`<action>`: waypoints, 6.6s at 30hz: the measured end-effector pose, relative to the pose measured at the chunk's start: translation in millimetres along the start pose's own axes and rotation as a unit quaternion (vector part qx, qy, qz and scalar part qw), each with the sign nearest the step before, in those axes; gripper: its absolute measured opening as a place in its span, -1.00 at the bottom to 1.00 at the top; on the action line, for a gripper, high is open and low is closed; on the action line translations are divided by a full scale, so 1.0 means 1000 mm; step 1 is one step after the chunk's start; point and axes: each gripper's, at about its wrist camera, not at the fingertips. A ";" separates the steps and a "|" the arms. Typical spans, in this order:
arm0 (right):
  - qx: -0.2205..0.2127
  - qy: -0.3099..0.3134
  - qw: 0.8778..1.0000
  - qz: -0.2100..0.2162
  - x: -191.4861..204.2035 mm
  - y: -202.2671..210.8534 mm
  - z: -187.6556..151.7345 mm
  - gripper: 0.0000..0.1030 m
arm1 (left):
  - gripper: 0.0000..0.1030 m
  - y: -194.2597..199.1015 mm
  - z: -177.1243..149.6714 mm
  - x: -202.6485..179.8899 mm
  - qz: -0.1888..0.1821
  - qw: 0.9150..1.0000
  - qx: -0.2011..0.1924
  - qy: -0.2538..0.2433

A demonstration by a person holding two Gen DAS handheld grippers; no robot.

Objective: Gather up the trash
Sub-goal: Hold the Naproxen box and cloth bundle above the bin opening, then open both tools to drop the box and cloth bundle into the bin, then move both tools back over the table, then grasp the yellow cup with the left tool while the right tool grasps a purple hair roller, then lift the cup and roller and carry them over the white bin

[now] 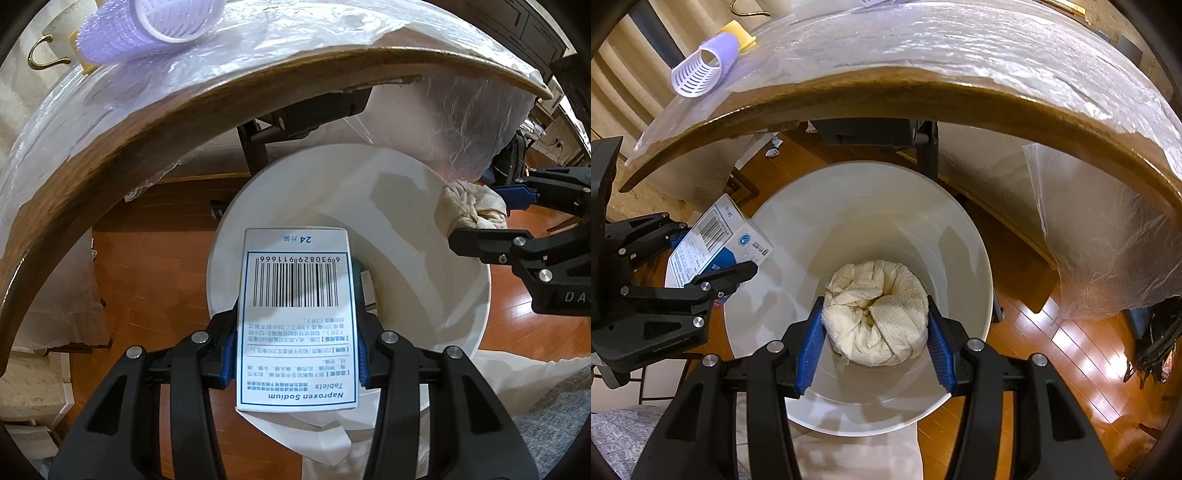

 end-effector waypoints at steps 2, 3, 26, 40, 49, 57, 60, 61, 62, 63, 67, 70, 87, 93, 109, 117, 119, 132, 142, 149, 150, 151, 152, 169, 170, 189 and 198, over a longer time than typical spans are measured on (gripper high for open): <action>0.002 0.000 1.000 0.000 -0.001 -0.001 0.000 -0.03 | -0.08 -0.001 0.000 0.000 0.001 1.000 0.002 -0.002; 0.003 -0.001 1.000 0.000 -0.001 -0.001 0.001 -0.03 | -0.08 -0.002 0.000 -0.002 0.002 1.000 0.001 -0.004; 0.007 0.005 1.000 0.000 -0.001 -0.004 -0.001 -0.03 | -0.08 0.000 0.000 0.000 0.010 1.000 -0.002 -0.008; 0.003 0.007 1.000 0.000 0.000 -0.005 -0.001 -0.03 | -0.08 0.003 0.002 -0.002 0.012 1.000 -0.011 -0.013; -0.003 0.002 1.000 0.005 -0.002 -0.002 0.000 0.03 | -0.02 0.010 0.000 0.000 -0.003 1.000 -0.026 -0.017; -0.036 -0.020 0.999 0.000 -0.010 0.025 0.004 0.53 | 0.47 0.033 -0.001 0.010 -0.001 0.998 -0.060 0.000; -0.059 -0.023 0.998 -0.009 -0.014 0.046 0.007 0.53 | 0.47 0.054 -0.003 0.019 -0.007 0.997 -0.080 0.010; -0.073 -0.022 0.997 -0.012 -0.013 0.058 0.009 0.53 | 0.47 0.063 -0.003 0.022 -0.009 0.996 -0.088 0.012; -0.084 -0.021 0.996 -0.012 -0.013 0.067 0.011 0.53 | 0.47 0.074 -0.001 0.026 -0.010 0.995 -0.098 0.013; -0.103 -0.020 0.994 -0.011 -0.012 0.081 0.014 0.56 | 0.47 0.092 0.000 0.032 -0.014 0.993 -0.116 0.016; -0.176 -0.015 0.984 -0.013 -0.009 0.123 0.033 0.88 | 0.92 0.154 0.010 0.053 -0.029 0.979 -0.202 0.027; -0.209 -0.013 0.978 -0.008 -0.008 0.136 0.055 0.88 | 0.94 0.188 0.021 0.069 -0.010 0.965 -0.260 0.035; -0.184 -0.030 0.982 -0.019 0.000 0.066 0.188 0.75 | 0.84 0.093 0.090 0.165 0.052 0.976 -0.172 0.123; -0.164 -0.031 0.986 -0.022 0.006 0.044 0.202 0.45 | 0.34 0.080 0.099 0.169 0.036 0.980 -0.160 0.111; -0.150 -0.028 0.987 -0.050 0.008 0.026 0.219 -0.07 | -0.29 0.066 0.108 0.167 0.033 0.986 -0.144 0.078; -0.166 -0.032 0.985 -0.037 0.001 0.036 0.211 -0.14 | -0.37 0.066 0.112 0.168 0.037 0.987 -0.145 0.067; -0.168 -0.036 0.985 -0.028 -0.001 0.039 0.209 -0.14 | -0.37 0.067 0.113 0.171 0.034 0.986 -0.146 0.072; -0.171 -0.066 0.983 0.025 -0.020 0.060 0.183 -0.16 | -0.37 0.079 0.101 0.180 0.019 0.982 -0.158 0.101; -0.184 -0.071 0.979 0.047 -0.022 0.072 0.171 -0.18 | -0.37 0.091 0.097 0.175 0.016 0.979 -0.170 0.109; -0.195 -0.061 0.978 0.051 -0.019 0.091 0.160 -0.18 | -0.37 0.104 0.094 0.165 0.013 0.979 -0.172 0.105; -0.194 -0.058 0.978 0.051 -0.019 0.094 0.157 -0.18 | -0.37 0.105 0.093 0.163 0.014 0.980 -0.170 0.105; -0.194 -0.056 0.978 0.050 -0.019 0.096 0.154 -0.18 | -0.37 0.107 0.091 0.161 0.015 0.980 -0.170 0.105; -0.193 -0.055 0.978 0.049 -0.019 0.099 0.150 -0.18 | -0.37 0.108 0.090 0.160 0.015 0.980 -0.170 0.105; -0.172 -0.053 0.981 0.074 -0.019 0.124 0.094 -0.18 | -0.37 0.137 0.045 0.119 -0.018 0.981 -0.170 0.095; -0.171 -0.051 0.981 0.076 -0.018 0.126 0.091 -0.18 | -0.37 0.138 0.042 0.117 -0.018 0.981 -0.170 0.094; -0.115 -0.017 0.988 0.104 0.003 0.131 0.038 -0.18 | -0.37 0.136 0.017 0.069 -0.054 0.987 -0.142 0.052; -0.080 -0.018 0.992 0.100 0.003 0.120 0.015 -0.18 | -0.37 0.121 0.007 0.039 -0.061 0.991 -0.116 0.024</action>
Point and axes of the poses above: each gripper's, at about its wrist camera, not at the fingertips, and y roughly against the way its jaws point, x to its left, z to its top, and after that the axes turned 2 degrees about -y, right-handed
